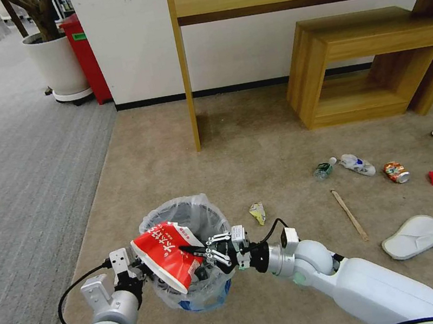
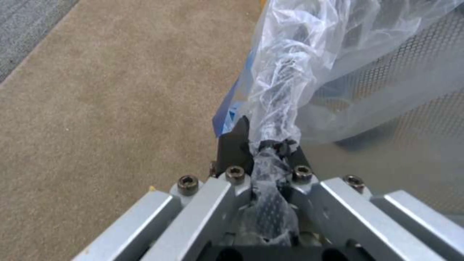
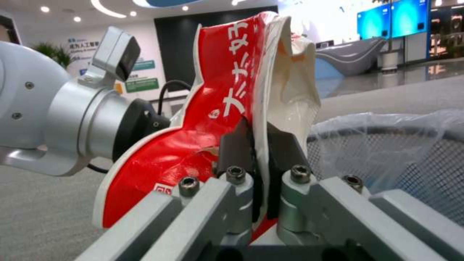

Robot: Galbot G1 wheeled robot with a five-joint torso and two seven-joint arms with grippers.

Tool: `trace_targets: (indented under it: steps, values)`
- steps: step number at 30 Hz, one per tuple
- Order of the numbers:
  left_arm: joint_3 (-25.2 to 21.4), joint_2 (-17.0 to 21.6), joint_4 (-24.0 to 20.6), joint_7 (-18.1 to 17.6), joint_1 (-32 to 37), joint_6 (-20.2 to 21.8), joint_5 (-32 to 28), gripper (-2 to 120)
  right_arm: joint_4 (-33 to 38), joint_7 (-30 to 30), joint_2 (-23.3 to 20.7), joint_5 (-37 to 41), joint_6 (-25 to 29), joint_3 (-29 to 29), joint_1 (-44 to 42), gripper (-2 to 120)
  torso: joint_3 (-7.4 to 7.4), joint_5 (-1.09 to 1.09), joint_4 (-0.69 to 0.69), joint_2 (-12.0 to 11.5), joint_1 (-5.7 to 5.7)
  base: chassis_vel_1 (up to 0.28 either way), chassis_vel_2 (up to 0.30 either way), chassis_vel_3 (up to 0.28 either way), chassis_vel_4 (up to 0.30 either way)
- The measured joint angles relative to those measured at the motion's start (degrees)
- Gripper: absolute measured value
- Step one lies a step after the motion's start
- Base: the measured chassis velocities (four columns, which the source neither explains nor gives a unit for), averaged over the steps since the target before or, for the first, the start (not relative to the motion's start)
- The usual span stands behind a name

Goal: Pick up the trash bin and place the garbage on the floor into it.

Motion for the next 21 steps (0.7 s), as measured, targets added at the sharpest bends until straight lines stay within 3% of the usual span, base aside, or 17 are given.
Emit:
trace_targets:
  steps: [21]
  values:
    - [-1.1,0.4,-1.3,0.3,1.1,-0.3,-0.1,2,-1.9,0.0,-0.1,-0.5,1.1,1.2,-0.6,0,0.00,0.00,0.00,0.0,0.00,0.000,0.000,0.000,0.000]
